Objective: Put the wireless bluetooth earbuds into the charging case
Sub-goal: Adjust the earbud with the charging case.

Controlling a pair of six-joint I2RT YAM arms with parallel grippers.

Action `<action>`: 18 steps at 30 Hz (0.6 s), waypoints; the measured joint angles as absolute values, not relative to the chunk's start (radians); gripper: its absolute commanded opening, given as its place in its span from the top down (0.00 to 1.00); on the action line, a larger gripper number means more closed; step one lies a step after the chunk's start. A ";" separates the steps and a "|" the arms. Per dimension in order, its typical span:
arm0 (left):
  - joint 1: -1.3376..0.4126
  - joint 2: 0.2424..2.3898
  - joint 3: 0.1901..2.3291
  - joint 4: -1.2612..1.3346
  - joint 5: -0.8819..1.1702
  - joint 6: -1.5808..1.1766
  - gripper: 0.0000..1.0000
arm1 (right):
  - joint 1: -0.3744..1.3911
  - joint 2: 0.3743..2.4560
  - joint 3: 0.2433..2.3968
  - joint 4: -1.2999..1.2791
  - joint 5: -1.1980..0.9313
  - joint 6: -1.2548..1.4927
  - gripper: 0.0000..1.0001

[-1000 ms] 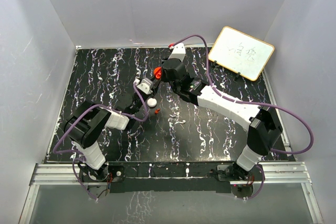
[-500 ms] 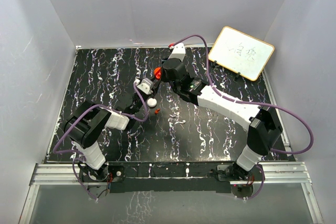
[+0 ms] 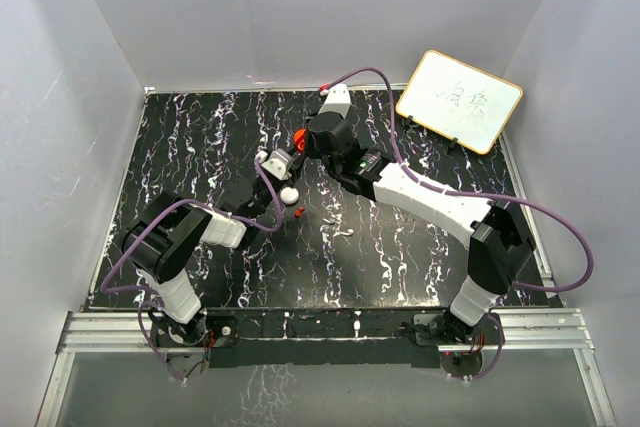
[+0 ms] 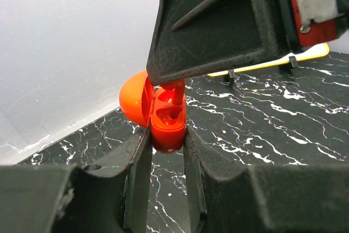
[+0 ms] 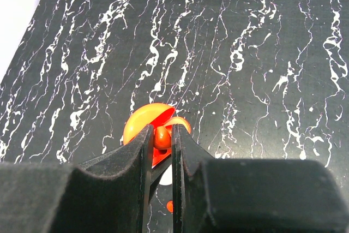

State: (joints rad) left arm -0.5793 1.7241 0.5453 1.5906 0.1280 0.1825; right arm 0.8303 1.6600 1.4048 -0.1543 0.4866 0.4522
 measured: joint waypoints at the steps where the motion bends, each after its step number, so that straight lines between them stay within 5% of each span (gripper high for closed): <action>1: -0.579 1.724 0.545 1.591 0.128 0.183 1.00 | 0.830 1.660 1.405 -0.154 0.487 0.452 0.82; 7: -0.579 1.724 0.545 1.594 0.127 0.183 1.00 | 0.830 1.662 1.405 -0.157 0.473 0.459 0.66; 18: -0.579 1.724 0.545 1.594 0.121 0.182 1.00 | 0.830 1.662 1.405 -0.161 0.480 0.473 0.64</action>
State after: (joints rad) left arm -0.5793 1.7241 0.5453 1.5940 0.1211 0.1822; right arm 0.8303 1.6619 1.4048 -0.1612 0.4797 0.4728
